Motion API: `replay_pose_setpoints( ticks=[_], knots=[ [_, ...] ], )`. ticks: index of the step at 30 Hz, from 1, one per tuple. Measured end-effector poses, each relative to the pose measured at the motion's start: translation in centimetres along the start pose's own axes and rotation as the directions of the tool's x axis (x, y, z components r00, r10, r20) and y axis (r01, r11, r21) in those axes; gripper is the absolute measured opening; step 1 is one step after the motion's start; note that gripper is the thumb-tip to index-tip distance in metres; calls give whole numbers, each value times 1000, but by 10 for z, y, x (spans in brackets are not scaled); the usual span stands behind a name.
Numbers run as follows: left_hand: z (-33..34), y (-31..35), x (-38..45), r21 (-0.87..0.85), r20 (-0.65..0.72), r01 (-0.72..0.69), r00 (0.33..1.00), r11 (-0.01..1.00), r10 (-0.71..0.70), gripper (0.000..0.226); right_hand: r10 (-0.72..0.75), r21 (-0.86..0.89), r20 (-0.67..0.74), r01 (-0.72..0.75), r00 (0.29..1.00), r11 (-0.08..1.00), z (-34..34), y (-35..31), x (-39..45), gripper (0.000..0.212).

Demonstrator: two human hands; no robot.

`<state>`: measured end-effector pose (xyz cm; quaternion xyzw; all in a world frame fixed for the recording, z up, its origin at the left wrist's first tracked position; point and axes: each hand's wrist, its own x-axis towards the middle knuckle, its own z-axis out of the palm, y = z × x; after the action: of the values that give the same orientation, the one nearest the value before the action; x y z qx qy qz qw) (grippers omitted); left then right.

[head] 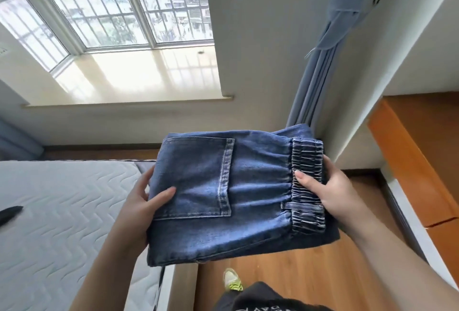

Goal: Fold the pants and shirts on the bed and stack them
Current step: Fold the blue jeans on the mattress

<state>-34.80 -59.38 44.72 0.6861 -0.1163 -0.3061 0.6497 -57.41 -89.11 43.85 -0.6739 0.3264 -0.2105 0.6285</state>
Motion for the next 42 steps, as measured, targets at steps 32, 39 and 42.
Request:
replay_pose_setpoints(
  ticks=[32,39,42],
  knots=[
    [105,68,333,-122,-123,-32,992,992,17,61,-121,-73,122,130,985,989,-22,-42,394,75],
    [43,77,356,-139,-385,-50,923,989,-7,65,-132,-63,315,160,940,985,71,-53,468,80],
    [7,74,369,-158,-452,-69,892,985,-10,64,-146,-102,384,199,912,975,121,-61,497,79]
  ],
)
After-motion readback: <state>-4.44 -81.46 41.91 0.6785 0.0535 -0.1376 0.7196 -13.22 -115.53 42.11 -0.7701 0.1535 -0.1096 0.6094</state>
